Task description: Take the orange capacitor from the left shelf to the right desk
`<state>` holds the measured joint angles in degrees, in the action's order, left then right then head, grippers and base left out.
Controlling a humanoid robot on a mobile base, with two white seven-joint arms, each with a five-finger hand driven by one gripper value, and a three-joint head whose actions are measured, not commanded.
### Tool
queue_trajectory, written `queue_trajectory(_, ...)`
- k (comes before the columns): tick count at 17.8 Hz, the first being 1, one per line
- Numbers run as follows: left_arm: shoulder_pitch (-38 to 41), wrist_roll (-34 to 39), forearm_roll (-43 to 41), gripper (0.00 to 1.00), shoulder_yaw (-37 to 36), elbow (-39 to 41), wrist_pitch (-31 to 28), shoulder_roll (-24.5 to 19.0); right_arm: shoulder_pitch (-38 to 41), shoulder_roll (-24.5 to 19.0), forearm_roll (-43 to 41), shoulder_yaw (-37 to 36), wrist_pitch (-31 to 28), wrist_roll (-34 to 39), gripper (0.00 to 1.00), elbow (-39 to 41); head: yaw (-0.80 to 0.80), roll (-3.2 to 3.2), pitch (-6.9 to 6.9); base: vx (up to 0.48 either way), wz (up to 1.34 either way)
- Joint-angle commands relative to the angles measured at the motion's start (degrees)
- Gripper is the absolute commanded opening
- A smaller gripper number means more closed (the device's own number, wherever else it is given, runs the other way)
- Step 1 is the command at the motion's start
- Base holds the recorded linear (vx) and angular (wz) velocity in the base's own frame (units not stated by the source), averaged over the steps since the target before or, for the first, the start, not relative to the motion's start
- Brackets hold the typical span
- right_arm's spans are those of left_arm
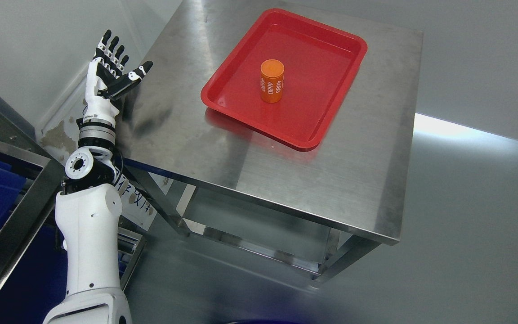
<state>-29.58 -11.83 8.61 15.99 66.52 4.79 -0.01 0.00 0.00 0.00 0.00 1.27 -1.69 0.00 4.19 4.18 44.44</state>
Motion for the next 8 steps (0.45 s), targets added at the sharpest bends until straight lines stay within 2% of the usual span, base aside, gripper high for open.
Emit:
queue_trajectory(1, 0.0, 0.0, -1.6, 1.0, -1.8, -0.1, -0.1, -1.0, 1.1, 1.0, 0.3, -0.7, 0.1, 0.0, 1.0, 1.0, 0.0, 0.0, 0.0, 0.0, 0.0)
queue_trajectory(8, -0.2, -0.1, -1.7, 1.0, -2.4, -0.2, -0.2, -1.0, 1.1, 1.0, 0.3, -0.7, 0.1, 0.0, 1.0, 1.0, 0.0, 0.0, 0.0, 0.0, 0.0)
